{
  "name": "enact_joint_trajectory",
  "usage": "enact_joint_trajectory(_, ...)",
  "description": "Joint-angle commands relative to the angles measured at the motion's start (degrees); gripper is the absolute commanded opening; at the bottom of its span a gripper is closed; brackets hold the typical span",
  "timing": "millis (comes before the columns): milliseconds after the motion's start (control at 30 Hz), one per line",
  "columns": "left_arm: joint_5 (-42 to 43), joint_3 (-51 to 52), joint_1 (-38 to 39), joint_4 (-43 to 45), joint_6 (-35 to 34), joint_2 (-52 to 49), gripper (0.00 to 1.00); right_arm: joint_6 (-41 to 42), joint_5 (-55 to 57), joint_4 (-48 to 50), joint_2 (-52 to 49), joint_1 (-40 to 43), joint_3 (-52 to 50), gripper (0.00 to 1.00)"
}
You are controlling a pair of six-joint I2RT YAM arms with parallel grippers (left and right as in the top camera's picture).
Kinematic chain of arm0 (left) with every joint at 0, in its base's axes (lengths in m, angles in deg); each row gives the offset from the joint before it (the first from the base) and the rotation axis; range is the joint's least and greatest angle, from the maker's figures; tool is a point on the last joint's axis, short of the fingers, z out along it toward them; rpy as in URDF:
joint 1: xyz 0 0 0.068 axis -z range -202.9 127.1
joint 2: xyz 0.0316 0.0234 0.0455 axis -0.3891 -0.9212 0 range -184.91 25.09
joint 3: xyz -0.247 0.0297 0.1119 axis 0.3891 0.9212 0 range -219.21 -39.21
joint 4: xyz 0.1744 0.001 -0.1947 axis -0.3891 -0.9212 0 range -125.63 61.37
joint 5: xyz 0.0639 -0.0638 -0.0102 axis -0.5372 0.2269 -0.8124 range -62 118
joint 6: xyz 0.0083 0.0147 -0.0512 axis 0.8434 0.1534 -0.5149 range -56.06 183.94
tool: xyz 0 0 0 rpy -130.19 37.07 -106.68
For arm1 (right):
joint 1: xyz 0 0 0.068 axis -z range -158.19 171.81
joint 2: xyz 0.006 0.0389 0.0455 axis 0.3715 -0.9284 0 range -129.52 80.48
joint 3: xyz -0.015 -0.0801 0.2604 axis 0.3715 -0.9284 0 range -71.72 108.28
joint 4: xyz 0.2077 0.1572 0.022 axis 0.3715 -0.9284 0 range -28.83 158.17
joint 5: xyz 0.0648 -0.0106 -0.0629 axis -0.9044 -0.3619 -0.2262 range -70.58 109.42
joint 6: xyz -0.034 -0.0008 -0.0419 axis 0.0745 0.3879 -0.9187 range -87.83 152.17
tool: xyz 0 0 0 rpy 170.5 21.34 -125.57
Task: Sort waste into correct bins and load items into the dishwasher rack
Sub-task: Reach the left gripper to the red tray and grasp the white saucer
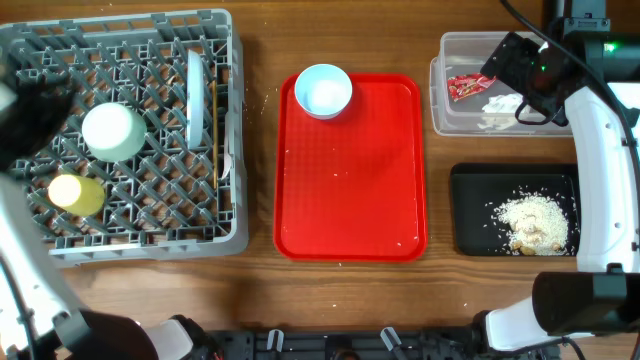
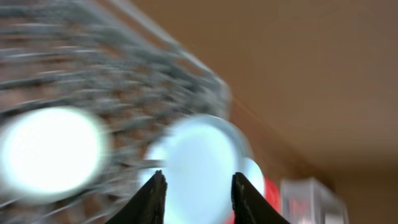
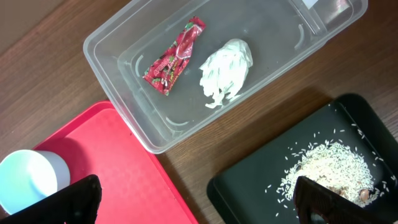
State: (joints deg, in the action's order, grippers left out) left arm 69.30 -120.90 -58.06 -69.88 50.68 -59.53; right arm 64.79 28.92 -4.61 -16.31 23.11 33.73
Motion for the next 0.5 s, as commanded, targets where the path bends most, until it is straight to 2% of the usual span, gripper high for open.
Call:
enact_joint_trajectory(0, -8.15, -5.51, 19.26, -0.11, 0.44, 2.80, 0.36, -1.01, 0.79, 0.13, 0.35, -0.09, 0.68, 1.00)
enact_joint_trajectory(100, -21.97, -6.08, 38.84, 1.31, 7.10, 2.40, 0.50, -1.01, 0.79, 0.15, 0.35, -0.09, 0.68, 1.00)
enact_joint_trajectory(200, -38.91, -6.08, 55.36, 3.93, 11.87, -0.98, 0.57, -0.98, 0.79, 0.13, 0.35, -0.09, 0.68, 1.00)
enact_joint_trajectory(333, -46.34, -6.08, 66.20, 9.92, 16.17, -9.29, 0.63, -0.98, 0.79, 0.13, 0.35, -0.09, 0.68, 1.00)
enact_joint_trajectory(400, -46.34, -6.08, 67.71, 12.85, 17.42, -14.16, 0.63, -1.01, 0.79, 0.13, 0.35, -0.09, 0.68, 1.00)
enact_joint_trajectory(467, -46.36, -6.08, 68.08, 15.76, 17.55, -19.34, 0.72, -0.98, 0.79, 0.13, 0.35, -0.09, 0.68, 1.00)
